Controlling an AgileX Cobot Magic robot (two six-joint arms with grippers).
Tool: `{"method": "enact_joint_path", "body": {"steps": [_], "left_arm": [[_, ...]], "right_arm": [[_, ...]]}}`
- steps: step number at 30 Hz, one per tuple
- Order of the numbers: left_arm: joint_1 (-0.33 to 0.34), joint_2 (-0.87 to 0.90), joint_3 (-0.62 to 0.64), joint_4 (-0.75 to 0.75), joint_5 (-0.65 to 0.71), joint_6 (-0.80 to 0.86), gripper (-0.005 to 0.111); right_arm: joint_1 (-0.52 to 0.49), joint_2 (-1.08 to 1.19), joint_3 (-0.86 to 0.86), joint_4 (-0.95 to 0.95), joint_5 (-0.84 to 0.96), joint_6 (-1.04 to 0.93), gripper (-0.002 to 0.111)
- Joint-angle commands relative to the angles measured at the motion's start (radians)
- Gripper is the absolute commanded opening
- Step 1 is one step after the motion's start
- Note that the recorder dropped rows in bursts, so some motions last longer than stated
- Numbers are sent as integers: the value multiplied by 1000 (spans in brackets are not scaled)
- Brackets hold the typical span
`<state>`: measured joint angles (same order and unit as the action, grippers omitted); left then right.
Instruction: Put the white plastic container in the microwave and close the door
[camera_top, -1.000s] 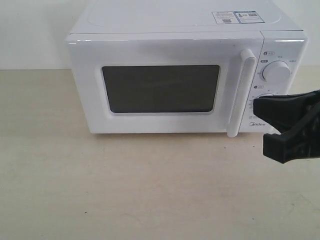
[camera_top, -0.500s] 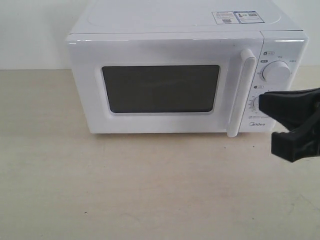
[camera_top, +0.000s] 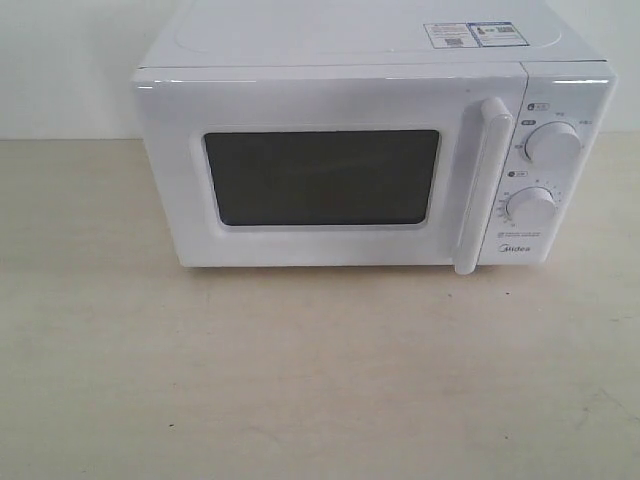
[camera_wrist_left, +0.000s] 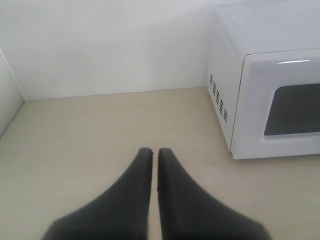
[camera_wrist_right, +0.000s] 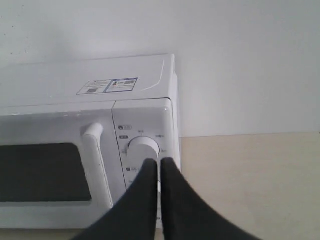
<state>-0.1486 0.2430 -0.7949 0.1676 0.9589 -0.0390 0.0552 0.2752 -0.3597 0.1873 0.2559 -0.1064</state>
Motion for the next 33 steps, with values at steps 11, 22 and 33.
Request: {"method": "enact_joint_path", "body": {"steps": [11, 22, 33], "left_arm": [[-1, -8, 6, 8, -1, -6, 4], [-1, -8, 6, 8, -1, -6, 4], [-1, -8, 6, 8, -1, -6, 4]], "right_arm": [[115, -242, 360, -10, -179, -7, 0], [115, -242, 360, -44, -98, -63, 0], [30, -242, 360, -66, 29, -25, 0]]}}
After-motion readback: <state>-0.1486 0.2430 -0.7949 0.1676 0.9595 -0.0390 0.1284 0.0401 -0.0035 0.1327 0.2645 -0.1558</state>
